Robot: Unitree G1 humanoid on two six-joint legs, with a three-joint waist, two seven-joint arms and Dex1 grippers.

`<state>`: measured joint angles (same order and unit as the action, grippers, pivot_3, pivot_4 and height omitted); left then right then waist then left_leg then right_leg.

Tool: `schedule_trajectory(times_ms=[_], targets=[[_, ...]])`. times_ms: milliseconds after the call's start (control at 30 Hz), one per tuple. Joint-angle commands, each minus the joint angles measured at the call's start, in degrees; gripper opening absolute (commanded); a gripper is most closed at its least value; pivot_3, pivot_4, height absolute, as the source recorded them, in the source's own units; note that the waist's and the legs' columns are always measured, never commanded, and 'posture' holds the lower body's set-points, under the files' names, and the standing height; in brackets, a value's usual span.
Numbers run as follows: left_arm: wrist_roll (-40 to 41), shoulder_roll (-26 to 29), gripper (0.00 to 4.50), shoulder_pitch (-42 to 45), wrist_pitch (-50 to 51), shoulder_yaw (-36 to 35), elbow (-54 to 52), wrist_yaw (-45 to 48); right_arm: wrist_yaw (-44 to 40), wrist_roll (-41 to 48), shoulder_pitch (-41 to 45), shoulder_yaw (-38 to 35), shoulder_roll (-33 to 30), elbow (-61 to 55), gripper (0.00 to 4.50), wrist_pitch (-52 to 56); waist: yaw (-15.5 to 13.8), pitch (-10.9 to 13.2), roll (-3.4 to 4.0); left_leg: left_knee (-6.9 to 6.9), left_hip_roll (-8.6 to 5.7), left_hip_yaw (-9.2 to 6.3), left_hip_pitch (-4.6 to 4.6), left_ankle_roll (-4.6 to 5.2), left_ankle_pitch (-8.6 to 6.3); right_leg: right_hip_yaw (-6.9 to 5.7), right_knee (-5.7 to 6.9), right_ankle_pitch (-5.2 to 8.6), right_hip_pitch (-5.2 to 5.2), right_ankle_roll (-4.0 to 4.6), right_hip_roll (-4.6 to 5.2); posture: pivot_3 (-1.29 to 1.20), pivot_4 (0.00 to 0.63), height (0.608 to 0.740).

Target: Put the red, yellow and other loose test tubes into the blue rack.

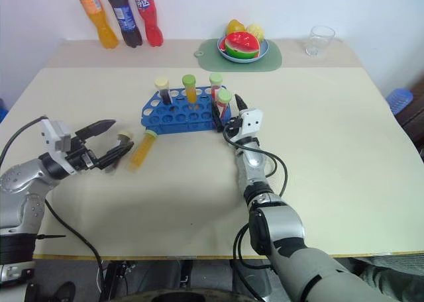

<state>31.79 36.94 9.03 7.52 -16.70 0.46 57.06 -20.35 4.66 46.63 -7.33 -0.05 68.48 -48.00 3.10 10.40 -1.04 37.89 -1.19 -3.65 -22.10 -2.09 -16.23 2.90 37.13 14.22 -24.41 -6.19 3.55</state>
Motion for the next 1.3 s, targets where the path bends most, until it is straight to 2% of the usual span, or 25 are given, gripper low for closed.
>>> schedule_trajectory(times_ms=[33, 133, 200, 300, 367, 500, 567, 633, 700, 833, 900, 1300], targets=[[3.40, -0.03, 4.50, 0.06, 3.23, -2.39, -3.69, -1.91, 3.25, -5.66, -1.81, 3.14, -2.69, -2.27, 4.49, -2.93, 0.06, -0.01, -0.01, 0.00, 0.00, 0.00, 0.00, 0.00, 0.00, 0.00, 0.00, 0.00, 0.00, 0.00, 0.00, 0.00, 0.150, 0.740], [2.72, -0.58, 4.50, -1.76, 7.13, -2.42, -8.65, -8.22, 2.13, -7.03, -4.33, 4.73, -5.28, -7.13, 4.49, -3.98, -0.03, -0.01, -0.02, 0.00, 0.01, -0.01, 0.00, 0.00, 0.00, 0.00, -0.01, 0.00, 0.01, 0.00, 0.01, 0.00, 0.150, 0.740], [2.60, -0.59, 4.50, -2.87, 10.70, -2.46, -12.69, -12.81, -1.91, -6.69, -7.25, 6.45, -7.11, -12.24, 4.49, -2.22, -0.41, -0.01, -0.02, 0.00, 0.02, -0.04, 0.00, 0.00, 0.00, 0.00, -0.04, 0.00, 0.06, -0.01, 0.08, 0.00, 0.150, 0.740], [2.24, 0.14, 4.50, -3.19, 17.79, -2.34, -19.12, -20.52, -10.04, 1.60, -14.49, 6.69, -9.14, -26.54, 4.49, 6.95, -0.77, -0.01, -0.04, 0.00, 0.01, -0.09, -0.04, 0.01, -0.01, 0.00, -0.12, 0.00, 0.09, -0.02, 0.10, 0.00, 0.150, 0.740], [6.07, -0.08, 4.50, -0.93, 24.82, -2.87, -22.62, -25.70, -15.18, 3.81, -20.02, 8.11, -13.61, -38.01, 4.49, 13.13, -0.77, 0.01, 0.00, 0.01, 0.02, -0.14, -0.06, 0.01, -0.01, -0.01, -0.10, 0.01, 0.10, -0.02, 0.09, 0.00, 0.150, 0.740], [12.63, 0.50, 4.50, 6.29, 44.52, -3.72, -25.92, -38.90, -25.29, 9.48, -27.63, 9.66, -23.58, -55.54, 4.49, 25.82, -0.78, 0.06, 0.07, 0.05, 0.00, -0.20, -0.06, 0.01, -0.01, -0.04, -0.05, 0.01, 0.10, -0.03, 0.07, 0.00, 0.150, 0.740], [13.17, 0.52, 4.50, 14.83, 62.38, -2.60, -23.31, -46.58, -30.51, 13.69, -29.73, 9.09, -29.16, -62.38, 4.49, 32.17, -0.58, 0.09, 0.05, 0.08, -0.01, -0.19, -0.02, 0.01, -0.01, -0.05, 0.02, 0.01, 0.12, -0.04, 0.01, 0.00, 0.150, 0.740], [13.77, -2.73, 4.50, 23.16, 75.95, -4.31, -20.75, -51.03, -35.07, 16.42, -30.64, 8.68, -33.66, -67.24, 4.49, 36.05, -0.45, 0.10, 0.04, 0.12, -0.10, -0.21, 0.02, 0.02, -0.01, -0.06, 0.06, 0.01, 0.16, -0.04, -0.11, 0.00, 0.150, 0.740], [12.93, -5.92, 4.50, 29.87, 83.50, -5.73, -17.66, -53.87, -38.42, 18.76, -30.63, 8.43, -36.70, -70.78, 4.49, 39.00, -0.42, 0.12, 0.03, 0.11, -0.09, -0.20, 0.06, 0.02, -0.01, -0.06, 0.04, 0.02, 0.21, -0.04, -0.20, 0.00, 0.150, 0.740], [18.05, -5.78, 4.50, 36.89, 84.98, -2.29, -6.80, -60.22, -42.48, 21.15, -30.21, 8.29, -39.50, -74.85, 4.49, 42.83, -0.37, 0.13, -0.01, 0.06, -0.02, -0.22, 0.10, 0.01, -0.01, -0.03, -0.01, 0.03, 0.21, -0.04, -0.26, 0.00, 0.150, 0.740], [22.19, -3.83, 4.50, 39.68, 84.98, 1.58, -0.42, -63.81, -43.48, 21.17, -30.13, 8.21, -39.81, -75.47, 4.49, 43.40, -0.68, 0.14, -0.03, 0.05, -0.03, -0.25, 0.09, -0.01, 0.01, -0.03, -0.01, 0.03, 0.18, -0.03, -0.25, 0.00, 0.150, 0.740], [41.90, 4.21, 4.50, 48.81, 84.98, 16.34, 18.95, -77.77, -45.14, 21.84, -31.03, 6.32, -39.50, -76.75, 4.49, 45.25, -1.17, 0.15, -0.06, 0.08, -0.19, -0.27, -0.07, -0.11, 0.04, -0.05, -0.05, 0.03, 0.07, -0.07, 0.06, 0.00, 0.150, 0.740]])
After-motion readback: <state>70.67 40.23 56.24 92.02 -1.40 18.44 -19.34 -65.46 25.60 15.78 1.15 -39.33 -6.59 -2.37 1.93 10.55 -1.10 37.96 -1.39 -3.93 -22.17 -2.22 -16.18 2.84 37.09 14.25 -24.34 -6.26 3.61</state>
